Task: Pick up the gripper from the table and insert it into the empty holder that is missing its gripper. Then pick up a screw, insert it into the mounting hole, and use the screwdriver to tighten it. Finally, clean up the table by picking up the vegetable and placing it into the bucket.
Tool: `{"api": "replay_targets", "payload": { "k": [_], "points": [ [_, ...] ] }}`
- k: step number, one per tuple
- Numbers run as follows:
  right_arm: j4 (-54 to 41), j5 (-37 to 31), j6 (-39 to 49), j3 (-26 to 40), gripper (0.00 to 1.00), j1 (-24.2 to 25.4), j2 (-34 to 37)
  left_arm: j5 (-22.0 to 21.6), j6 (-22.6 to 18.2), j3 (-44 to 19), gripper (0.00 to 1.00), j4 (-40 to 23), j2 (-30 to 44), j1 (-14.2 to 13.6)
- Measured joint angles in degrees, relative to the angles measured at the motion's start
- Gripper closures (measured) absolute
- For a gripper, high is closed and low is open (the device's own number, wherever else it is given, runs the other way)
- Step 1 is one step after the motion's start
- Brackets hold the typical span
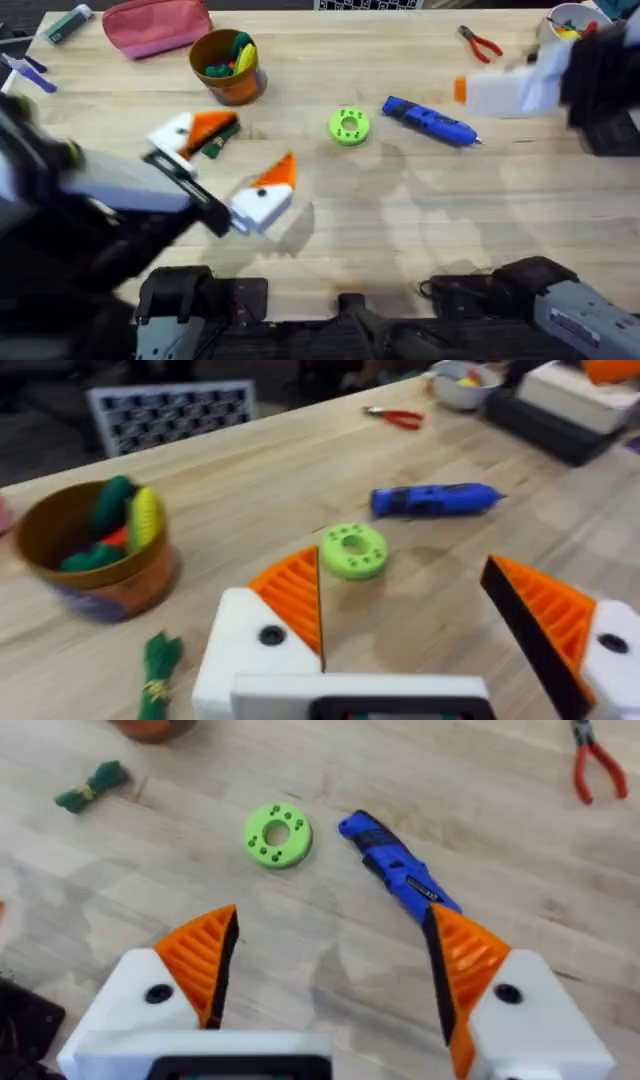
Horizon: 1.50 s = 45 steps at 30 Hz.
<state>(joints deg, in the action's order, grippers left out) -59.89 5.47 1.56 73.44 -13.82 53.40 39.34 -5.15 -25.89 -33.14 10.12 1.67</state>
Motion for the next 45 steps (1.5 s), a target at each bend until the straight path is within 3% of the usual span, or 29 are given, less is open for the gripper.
{"api": "replay_targets", "payload": {
  "k": [9,14,24,30,45],
  "points": [
    [5.54,0.0,-3.98,-17.67,0.009,0.02,-7.45,-19.6,-4.89,-28.66,0.015,-26.73,27.23,0.04],
    [6.29,0.0,-4.64,-20.3,0.01,0.65,-7.65,-28.71,-5.21,-38.1,0.015,-33.24,39.41,0.13],
    [7.36,0.0,-4.81,-20.47,0.01,1.31,-7.64,-38.36,-11.82,-41.03,0.015,-34.58,50.71,0.13],
    [7.36,0.0,-4.81,-20.47,0.009,1.31,-7.64,-41.91,-18.06,-41.03,0.015,-31.02,62.32,0.13],
    [7.34,0.0,-4.81,-20.47,0.009,1.31,-7.64,-43.81,-25.73,-41.03,0.015,-19.04,87.72,3.89]
  ]
}}
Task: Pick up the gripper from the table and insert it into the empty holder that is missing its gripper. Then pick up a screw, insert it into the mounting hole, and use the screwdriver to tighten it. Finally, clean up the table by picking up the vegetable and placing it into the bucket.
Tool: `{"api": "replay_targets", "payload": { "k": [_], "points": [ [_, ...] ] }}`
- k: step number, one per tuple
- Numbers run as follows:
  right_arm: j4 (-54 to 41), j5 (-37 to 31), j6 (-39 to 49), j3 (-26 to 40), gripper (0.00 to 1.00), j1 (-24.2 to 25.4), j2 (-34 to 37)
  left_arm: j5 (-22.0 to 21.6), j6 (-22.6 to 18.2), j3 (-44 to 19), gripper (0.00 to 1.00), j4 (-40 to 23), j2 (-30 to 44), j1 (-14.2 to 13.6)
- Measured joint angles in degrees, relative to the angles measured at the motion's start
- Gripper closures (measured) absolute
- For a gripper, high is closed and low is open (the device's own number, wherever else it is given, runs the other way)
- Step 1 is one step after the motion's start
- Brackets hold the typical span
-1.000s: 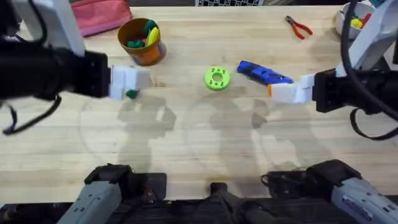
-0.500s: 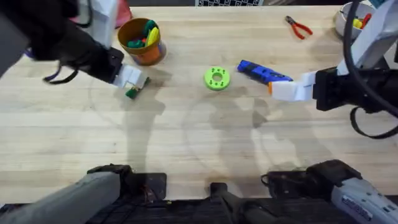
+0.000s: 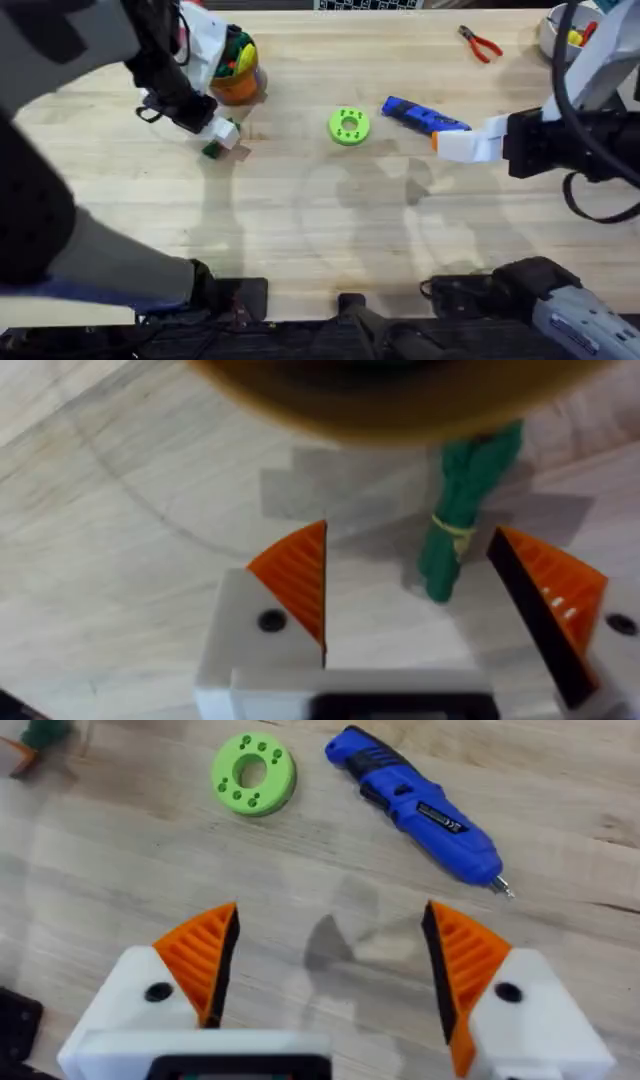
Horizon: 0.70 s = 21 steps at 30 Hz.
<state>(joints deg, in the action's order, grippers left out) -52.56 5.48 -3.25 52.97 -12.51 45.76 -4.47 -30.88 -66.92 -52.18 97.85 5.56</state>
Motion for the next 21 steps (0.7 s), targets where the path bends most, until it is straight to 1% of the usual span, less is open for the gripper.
{"api": "replay_targets", "payload": {
  "k": [4,7,8,9,10,11,12,14,15,16,17,21],
  "points": [
    [0.0,0.0,-0.01,0.0,0.01,0.0,-0.01,0.09,-0.49,-0.01,0.015,1.31,4.24,-0.04],
    [0.0,0.0,-0.01,0.0,0.009,0.0,-0.01,0.4,-0.88,-0.63,0.006,1.32,4.84,-0.07],
    [0.0,0.0,-0.01,0.0,0.009,0.0,0.0,0.48,-1.05,-0.66,0.015,1.37,4.87,-0.07],
    [0.02,0.0,-0.01,0.0,0.009,0.0,0.0,0.57,-1.07,-0.66,0.052,1.35,4.87,-0.07],
    [0.0,0.0,-0.01,0.0,0.009,0.0,-0.01,0.6,-1.13,-0.66,0.116,1.57,4.91,-0.07],
    [-0.02,0.0,-0.01,0.0,0.008,0.0,-0.02,0.76,-1.08,-0.66,0.217,1.67,4.96,-0.07],
    [0.02,-0.02,-0.01,0.0,0.009,0.0,-0.02,0.7,-1.2,-0.66,0.384,1.78,5.07,-0.07],
    [-0.02,0.0,-0.01,0.0,0.009,0.0,0.0,0.79,-1.19,-0.66,0.684,1.83,5.35,-0.07],
    [0.0,0.0,-0.01,0.0,0.01,0.0,-0.02,0.83,-1.19,-0.68,0.831,1.81,5.35,-0.09],
    [-0.01,0.0,-0.01,0.0,0.008,0.0,-0.01,0.68,-1.29,-0.7,0.954,1.82,5.33,-0.17],
    [-0.02,0.0,-0.01,0.0,0.01,0.0,-0.01,0.53,-1.22,-0.7,0.976,1.96,5.41,-0.17],
    [-0.11,-0.02,-0.01,0.0,0.01,0.0,-0.02,0.63,-0.53,-0.76,0.972,1.66,5.57,-0.15]
  ]
}}
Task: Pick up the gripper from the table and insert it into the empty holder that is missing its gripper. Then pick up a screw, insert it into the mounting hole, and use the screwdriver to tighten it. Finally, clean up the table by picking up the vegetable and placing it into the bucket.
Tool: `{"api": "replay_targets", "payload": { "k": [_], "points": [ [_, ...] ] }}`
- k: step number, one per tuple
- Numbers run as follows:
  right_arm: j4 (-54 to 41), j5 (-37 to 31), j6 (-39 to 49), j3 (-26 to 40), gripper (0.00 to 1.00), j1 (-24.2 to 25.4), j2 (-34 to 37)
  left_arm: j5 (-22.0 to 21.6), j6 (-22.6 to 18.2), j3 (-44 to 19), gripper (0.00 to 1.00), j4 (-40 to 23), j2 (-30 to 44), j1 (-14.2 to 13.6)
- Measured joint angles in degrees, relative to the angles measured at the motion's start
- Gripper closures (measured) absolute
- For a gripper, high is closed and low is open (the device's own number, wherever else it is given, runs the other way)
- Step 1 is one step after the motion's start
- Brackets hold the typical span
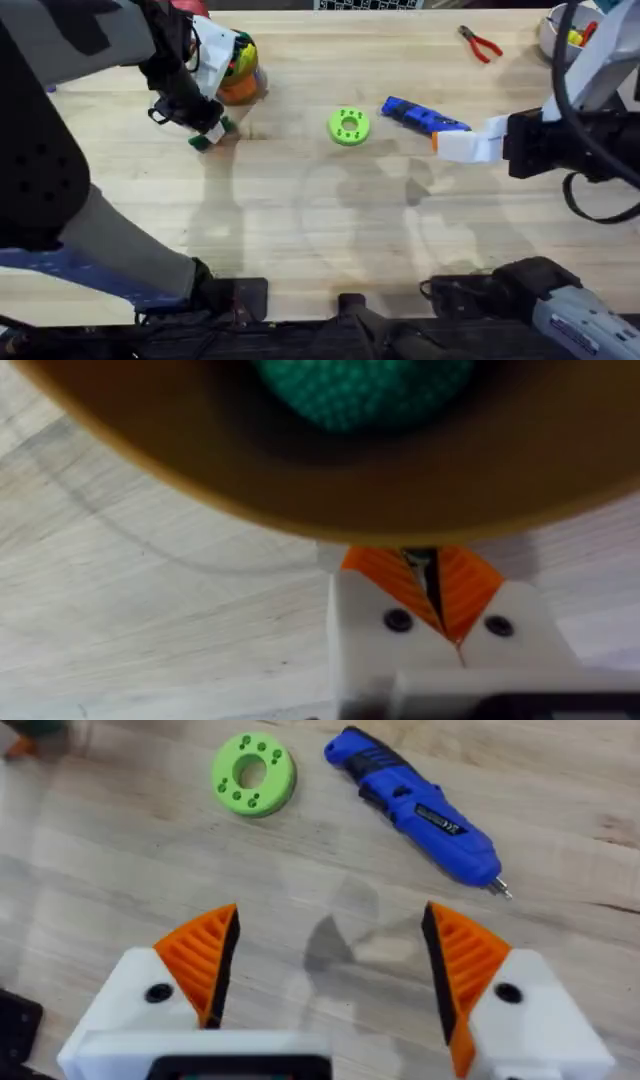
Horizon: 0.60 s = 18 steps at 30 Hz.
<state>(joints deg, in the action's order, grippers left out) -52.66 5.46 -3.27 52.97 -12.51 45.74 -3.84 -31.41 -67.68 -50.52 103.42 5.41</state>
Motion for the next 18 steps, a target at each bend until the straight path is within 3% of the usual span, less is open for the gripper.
{"api": "replay_targets", "payload": {
  "k": [6,10,14,18],
  "points": [
    [-0.03,0.02,0.0,0.0,0.009,0.0,0.02,1.59,2.94,0.22,0.972,-2.04,-3.2,0.0],
    [-0.04,0.02,0.0,0.0,0.009,0.0,0.0,1.93,4.48,0.22,0.972,-1.68,-12.53,0.0],
    [-0.04,0.02,0.0,0.0,0.008,0.0,0.01,1.9,8.51,0.22,0.972,1.88,-22.22,0.0],
    [-0.04,0.02,0.0,0.0,0.01,0.0,0.0,1.92,13.9,-0.68,0.972,6.1,-26.01,0.0]
  ]
}}
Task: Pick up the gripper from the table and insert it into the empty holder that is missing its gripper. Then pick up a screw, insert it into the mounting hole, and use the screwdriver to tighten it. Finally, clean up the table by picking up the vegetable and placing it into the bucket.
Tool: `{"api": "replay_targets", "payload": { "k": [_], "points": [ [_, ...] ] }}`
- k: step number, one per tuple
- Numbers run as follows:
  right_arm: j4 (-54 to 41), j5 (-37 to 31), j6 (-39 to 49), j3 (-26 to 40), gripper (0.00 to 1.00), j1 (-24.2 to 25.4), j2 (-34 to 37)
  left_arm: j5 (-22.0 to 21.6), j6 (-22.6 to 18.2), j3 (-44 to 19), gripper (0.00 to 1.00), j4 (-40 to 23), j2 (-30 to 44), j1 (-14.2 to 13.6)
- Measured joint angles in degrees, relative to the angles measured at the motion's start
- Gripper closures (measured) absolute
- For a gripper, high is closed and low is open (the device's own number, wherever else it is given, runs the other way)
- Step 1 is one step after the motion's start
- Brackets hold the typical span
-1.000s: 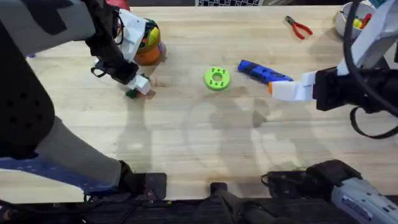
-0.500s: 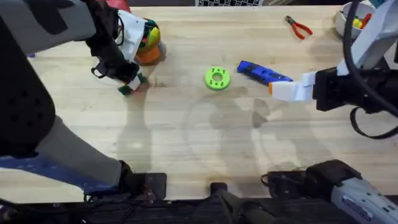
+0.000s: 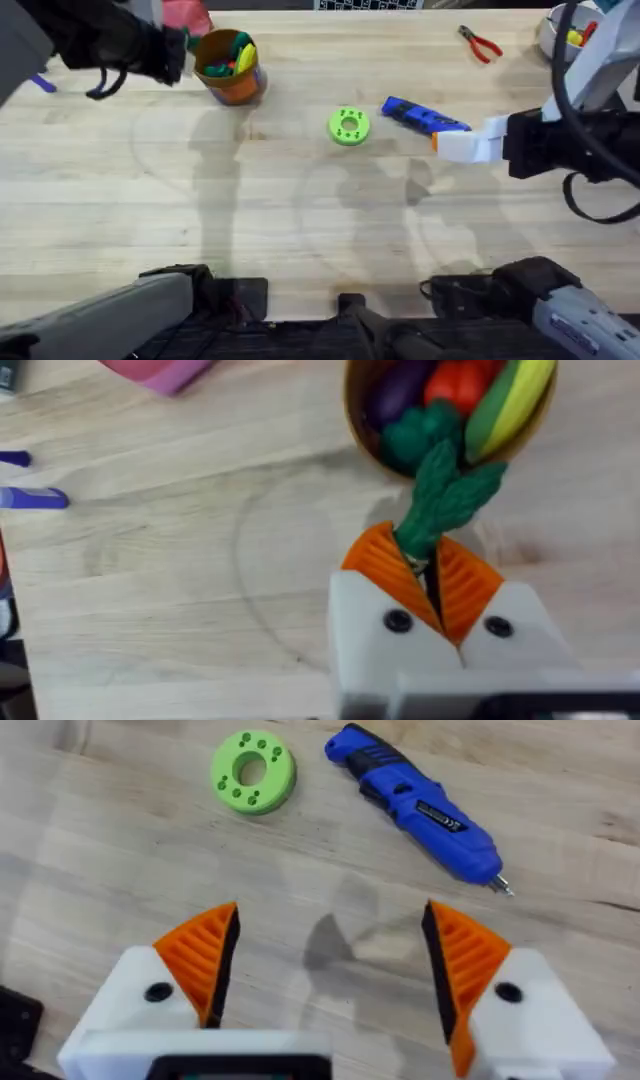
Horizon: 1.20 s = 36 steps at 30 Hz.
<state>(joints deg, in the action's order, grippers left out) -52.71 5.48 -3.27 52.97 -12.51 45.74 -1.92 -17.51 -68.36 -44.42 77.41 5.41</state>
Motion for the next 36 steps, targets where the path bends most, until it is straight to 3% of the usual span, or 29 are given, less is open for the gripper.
{"api": "replay_targets", "payload": {
  "k": [4,11,14,15,18,27,33,36],
  "points": [
    [0.0,0.0,0.0,0.0,0.011,0.0,0.02,0.42,4.82,-1.44,0.972,2.48,1.46,0.0],
    [0.0,0.0,0.0,0.0,0.008,0.0,0.0,2.78,9.23,-2.95,0.972,10.3,8.59,0.0],
    [0.0,0.0,0.0,0.0,0.009,0.0,0.02,4.05,10.02,-4.31,0.972,13.71,13.02,0.0],
    [0.0,0.0,0.0,0.0,0.009,0.0,0.02,4.84,10.51,-6.54,0.972,15.41,17.94,-0.06],
    [0.0,0.0,0.0,0.0,0.009,0.0,0.01,5.18,10.73,-9.76,0.972,15.51,22.68,-0.27],
    [0.02,0.0,-0.02,0.0,0.009,0.0,0.0,5.39,10.74,-11.75,0.96,15.44,26.77,-0.73],
    [-0.04,-0.01,-0.02,0.0,0.008,0.0,0.0,5.81,10.88,-12.23,0.075,11.06,26.29,-0.77],
    [-0.07,-0.02,-0.02,0.0,0.009,0.0,0.02,5.67,11.1,-12.33,0.017,6.98,23.8,-0.93]
  ]
}}
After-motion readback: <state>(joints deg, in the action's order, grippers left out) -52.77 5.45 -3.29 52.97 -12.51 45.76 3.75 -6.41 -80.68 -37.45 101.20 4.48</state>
